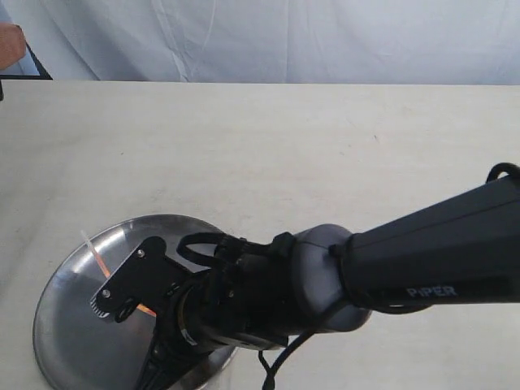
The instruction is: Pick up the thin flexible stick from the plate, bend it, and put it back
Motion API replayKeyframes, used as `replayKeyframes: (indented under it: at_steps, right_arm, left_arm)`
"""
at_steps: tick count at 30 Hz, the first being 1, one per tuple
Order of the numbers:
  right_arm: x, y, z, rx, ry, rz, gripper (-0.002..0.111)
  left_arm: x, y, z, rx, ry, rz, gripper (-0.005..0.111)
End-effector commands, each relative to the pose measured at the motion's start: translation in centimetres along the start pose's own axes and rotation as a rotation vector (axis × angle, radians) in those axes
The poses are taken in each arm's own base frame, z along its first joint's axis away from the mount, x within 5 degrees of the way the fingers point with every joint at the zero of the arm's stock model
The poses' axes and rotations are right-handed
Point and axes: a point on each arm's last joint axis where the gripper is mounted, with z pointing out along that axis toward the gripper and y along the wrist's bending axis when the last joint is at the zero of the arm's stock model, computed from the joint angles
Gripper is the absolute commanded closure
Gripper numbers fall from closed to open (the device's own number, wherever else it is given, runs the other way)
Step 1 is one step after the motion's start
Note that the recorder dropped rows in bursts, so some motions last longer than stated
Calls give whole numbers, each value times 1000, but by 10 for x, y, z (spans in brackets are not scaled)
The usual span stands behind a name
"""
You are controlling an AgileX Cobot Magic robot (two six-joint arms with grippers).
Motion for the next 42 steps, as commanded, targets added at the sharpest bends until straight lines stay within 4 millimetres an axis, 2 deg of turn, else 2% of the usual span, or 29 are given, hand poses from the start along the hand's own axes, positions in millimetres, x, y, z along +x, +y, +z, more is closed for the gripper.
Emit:
replayKeyframes:
  at_steps: [1,4,5,6,8,9,11,12,13,14,15,16,17,18,19,21,23,25,31,34,38,42]
  right_arm:
    - [-2,0,-1,-1,-16,-23,109]
    - [-4,0,-2,0,-27,-35,100]
    - [-4,0,-3,-1,-32,-35,94]
    - [-7,0,-7,-2,-47,-35,79]
    - [-12,0,-17,-1,-74,-33,63]
    - [-14,-1,-23,1,-83,-31,63]
    - [-21,-2,-43,10,-116,-28,71]
    - [-25,-5,-59,27,-131,-42,83]
    - [-27,-6,-69,37,-139,-47,89]
    - [-30,-9,-89,60,-159,-61,104]
    - [-32,-12,-111,83,-189,-74,109]
    - [-33,-14,-124,93,-208,-76,109]
    - [-34,-17,-150,114,-248,-76,109]
    - [-33,-19,-162,124,-261,-72,109]
    - [-30,-23,-183,144,-270,-58,109]
    - [-21,-27,-208,169,-261,-28,109]
    - [-19,-29,-226,171,-303,-17,109]
    - [-19,-29,-234,164,-343,-16,109]
    - [-22,-27,-241,149,-397,-21,109]
    - [-19,-28,-253,145,-432,-1,109]
    - [-4,-39,-286,196,-475,179,109]
    - [23,-60,-326,318,-553,459,109]
  left_arm:
    - [-1,0,-2,-4,-3,11,58]
    - [-1,0,-2,-4,-3,11,58]
    - [-1,1,-2,-4,-4,12,58]
    - [-1,1,-2,-5,-5,20,58]
    - [-1,1,-2,-8,-7,27,58]
    - [-1,1,-2,-8,-7,27,58]
    - [-1,1,-2,-8,-7,27,58]
    - [-1,1,-2,-8,-7,27,58]
    - [-1,1,-2,-8,-7,27,58]
    - [-1,1,-2,-8,-7,27,58]
    - [-1,1,-2,-8,-7,27,58]
    - [-1,1,-2,-8,-7,27,58]
    - [-1,1,-2,-8,-7,27,58]
    - [-1,1,-2,-8,-7,27,58]
    - [-1,1,-2,-8,-7,27,58]
    - [-1,1,-2,-8,-7,27,58]
    - [-1,1,-2,-8,-7,27,58]
    - [-1,1,-2,-8,-7,27,58]
    - [-1,1,-2,-8,-7,27,58]
    - [-1,1,-2,-8,-7,27,58]
    - [-1,1,-2,-8,-7,27,58]
    - [-1,1,-2,-8,-7,27,58]
